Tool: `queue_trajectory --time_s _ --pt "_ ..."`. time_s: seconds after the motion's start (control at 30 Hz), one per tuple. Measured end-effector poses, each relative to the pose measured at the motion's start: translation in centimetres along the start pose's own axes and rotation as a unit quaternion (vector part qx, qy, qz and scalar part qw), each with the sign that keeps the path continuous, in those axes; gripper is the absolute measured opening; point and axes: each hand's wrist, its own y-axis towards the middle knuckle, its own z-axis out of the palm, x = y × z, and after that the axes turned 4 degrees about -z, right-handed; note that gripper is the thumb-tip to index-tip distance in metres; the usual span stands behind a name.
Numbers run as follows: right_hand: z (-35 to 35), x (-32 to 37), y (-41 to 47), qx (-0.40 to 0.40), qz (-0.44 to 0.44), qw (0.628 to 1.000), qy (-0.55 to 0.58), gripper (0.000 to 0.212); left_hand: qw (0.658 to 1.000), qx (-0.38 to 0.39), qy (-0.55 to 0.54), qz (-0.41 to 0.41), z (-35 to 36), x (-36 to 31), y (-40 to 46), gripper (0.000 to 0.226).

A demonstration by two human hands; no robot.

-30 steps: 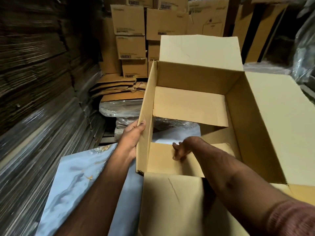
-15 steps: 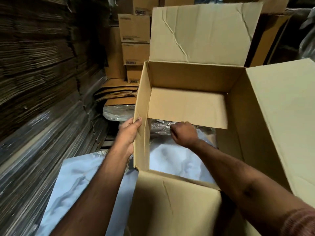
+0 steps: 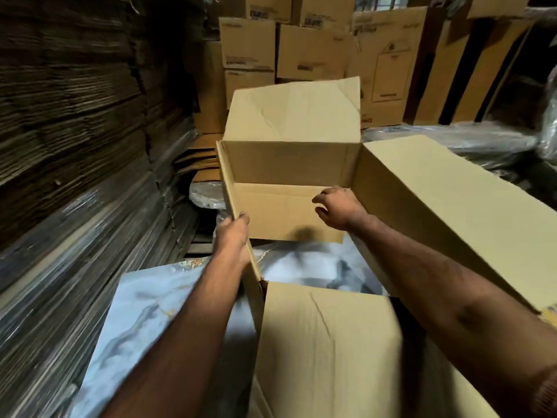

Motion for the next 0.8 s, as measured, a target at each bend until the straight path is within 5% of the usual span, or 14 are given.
queue_trajectory --time_s 0.1,0.23,0.4,0.57,0.7,0.8 --pt "-2.2 -0.3 0.0 -0.081 0.074 0.988 -0.107 0.043 0.997 -0.049 -0.055 -0.015 -0.6 0.3 1.7 0.013" --pt "-2.9 -1.2 -0.2 0.012 0.221 0.973 -0.067 0.072 0.988 -0.082 -0.123 -0.033 -1.5 0.6 4.2 0.027" --pt "-3.5 1.3 -0.1 0.111 0.132 0.981 0.085 0.031 0.983 -0.103 -0.141 -0.054 -1.7 2.5 10.3 0.069" --pt "-5.6 4.0 0.2 0.071 0.088 0.991 0.077 0.031 0.984 -0.109 -0.126 -0.058 -1.7 -0.9 1.9 0.042" --pt "-4.5 5.6 -0.2 0.026 0.002 0.999 0.027 0.053 0.982 -0.050 -0.124 -0.135 -2.0 -0.1 1.5 0.014" --pt "-2.1 6.7 -0.8 0.085 -0.023 0.995 0.046 0.056 0.973 -0.012 -0.124 -0.193 -1.6 2.0 -0.3 0.023"
